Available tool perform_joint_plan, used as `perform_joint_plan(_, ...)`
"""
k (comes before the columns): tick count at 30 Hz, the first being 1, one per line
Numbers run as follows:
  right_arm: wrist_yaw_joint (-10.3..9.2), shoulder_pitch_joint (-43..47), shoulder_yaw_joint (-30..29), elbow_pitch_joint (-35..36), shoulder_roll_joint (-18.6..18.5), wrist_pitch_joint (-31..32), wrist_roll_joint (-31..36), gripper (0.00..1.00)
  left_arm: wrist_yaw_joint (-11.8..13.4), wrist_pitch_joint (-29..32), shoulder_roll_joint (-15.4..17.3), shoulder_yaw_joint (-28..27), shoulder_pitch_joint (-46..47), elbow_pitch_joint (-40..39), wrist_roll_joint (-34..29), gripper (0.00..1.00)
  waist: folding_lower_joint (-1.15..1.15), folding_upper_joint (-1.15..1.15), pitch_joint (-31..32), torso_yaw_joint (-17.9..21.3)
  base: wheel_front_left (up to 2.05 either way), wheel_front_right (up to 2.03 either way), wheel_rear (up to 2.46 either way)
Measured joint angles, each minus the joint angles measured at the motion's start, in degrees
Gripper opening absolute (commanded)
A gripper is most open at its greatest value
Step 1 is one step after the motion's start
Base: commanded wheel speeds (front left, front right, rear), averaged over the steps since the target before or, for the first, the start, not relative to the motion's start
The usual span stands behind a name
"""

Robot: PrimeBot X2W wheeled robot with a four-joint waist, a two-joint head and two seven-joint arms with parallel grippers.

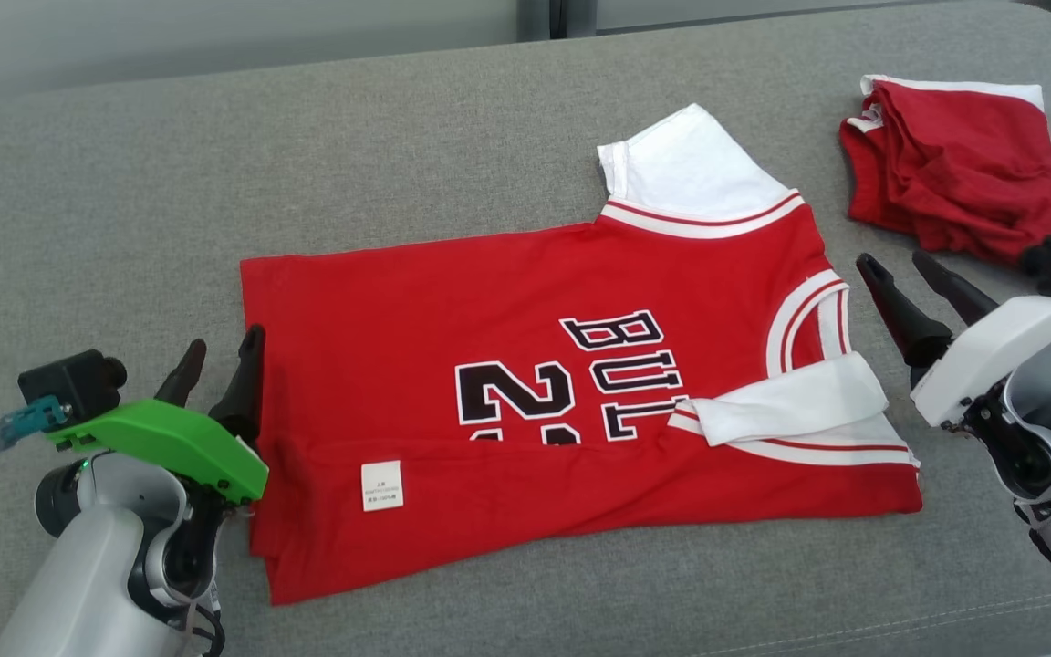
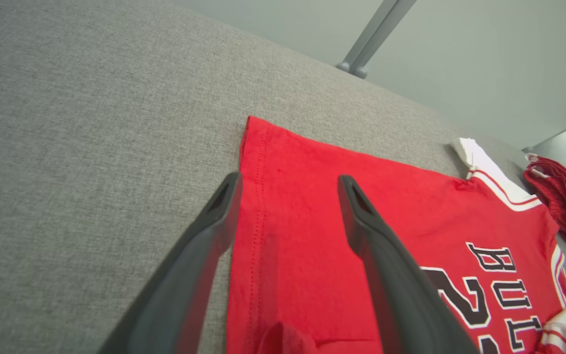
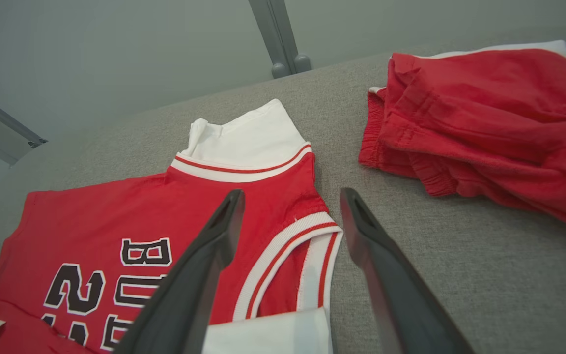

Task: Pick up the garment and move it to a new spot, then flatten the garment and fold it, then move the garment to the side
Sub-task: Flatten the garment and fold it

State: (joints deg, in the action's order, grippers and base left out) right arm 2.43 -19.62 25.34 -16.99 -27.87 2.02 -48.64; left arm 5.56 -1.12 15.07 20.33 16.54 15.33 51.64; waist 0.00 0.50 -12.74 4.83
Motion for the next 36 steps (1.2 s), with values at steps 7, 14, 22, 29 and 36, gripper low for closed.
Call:
perform_joint_plan(7,0.26,-4.6,2.2,0.3,0.9,2.7,1.2,1.0,0.6,1.3,-1.7,-0.1,6.3,4.8,-1.4,1.0,0.0,0.0,-3.2,0.1,0.0,0.0,0.0)
perform_joint_plan(14,0.6,-7.3,3.4,0.4,1.9,4.1,2.1,1.0,1.1,1.7,-2.1,-0.1,10.8,9.6,-3.6,1.0,0.0,0.0,-5.6,0.9,0.0,0.0,0.0)
perform_joint_plan(22,1.09,-10.1,4.1,0.4,2.4,4.7,2.9,1.0,1.3,2.2,-2.0,0.3,14.9,14.2,-6.4,1.0,0.0,0.0,-7.9,2.4,0.0,0.0,0.0)
perform_joint_plan(29,1.08,-12.4,4.1,-0.4,2.2,5.2,4.1,1.0,1.3,2.2,-3.6,1.2,18.1,17.2,-7.1,0.59,0.0,0.0,-9.8,2.8,0.0,0.0,0.0)
perform_joint_plan(36,0.92,-16.8,3.7,-2.4,0.9,6.6,5.1,1.0,1.3,1.3,-5.4,2.1,20.4,17.7,-8.1,0.0,0.0,0.0,-10.7,0.8,0.0,0.0,0.0)
